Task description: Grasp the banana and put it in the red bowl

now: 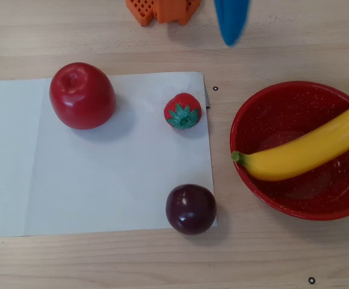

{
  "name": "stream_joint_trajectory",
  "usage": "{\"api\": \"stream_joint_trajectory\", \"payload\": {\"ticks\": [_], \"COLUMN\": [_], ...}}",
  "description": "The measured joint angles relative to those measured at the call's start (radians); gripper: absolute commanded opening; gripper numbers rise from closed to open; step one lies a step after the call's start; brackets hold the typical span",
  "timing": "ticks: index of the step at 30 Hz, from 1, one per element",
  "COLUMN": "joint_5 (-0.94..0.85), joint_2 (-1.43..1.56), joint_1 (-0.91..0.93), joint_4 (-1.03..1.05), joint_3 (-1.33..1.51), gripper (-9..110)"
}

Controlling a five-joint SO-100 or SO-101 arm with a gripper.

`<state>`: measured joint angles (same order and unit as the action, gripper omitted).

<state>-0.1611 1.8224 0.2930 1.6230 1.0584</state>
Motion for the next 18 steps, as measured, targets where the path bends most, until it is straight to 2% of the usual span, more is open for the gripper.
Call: {"api": "stream_joint_trajectory", "payload": {"ticks": [8, 18], "joint_5": [-0.012, -0.031], "joint_2": [0.302, 0.758], "joint_1": [-0.101, -0.198], "joint_4": [-0.106, -0.387], "joint_3": [0.38, 0.948], "gripper": [0, 0]}}
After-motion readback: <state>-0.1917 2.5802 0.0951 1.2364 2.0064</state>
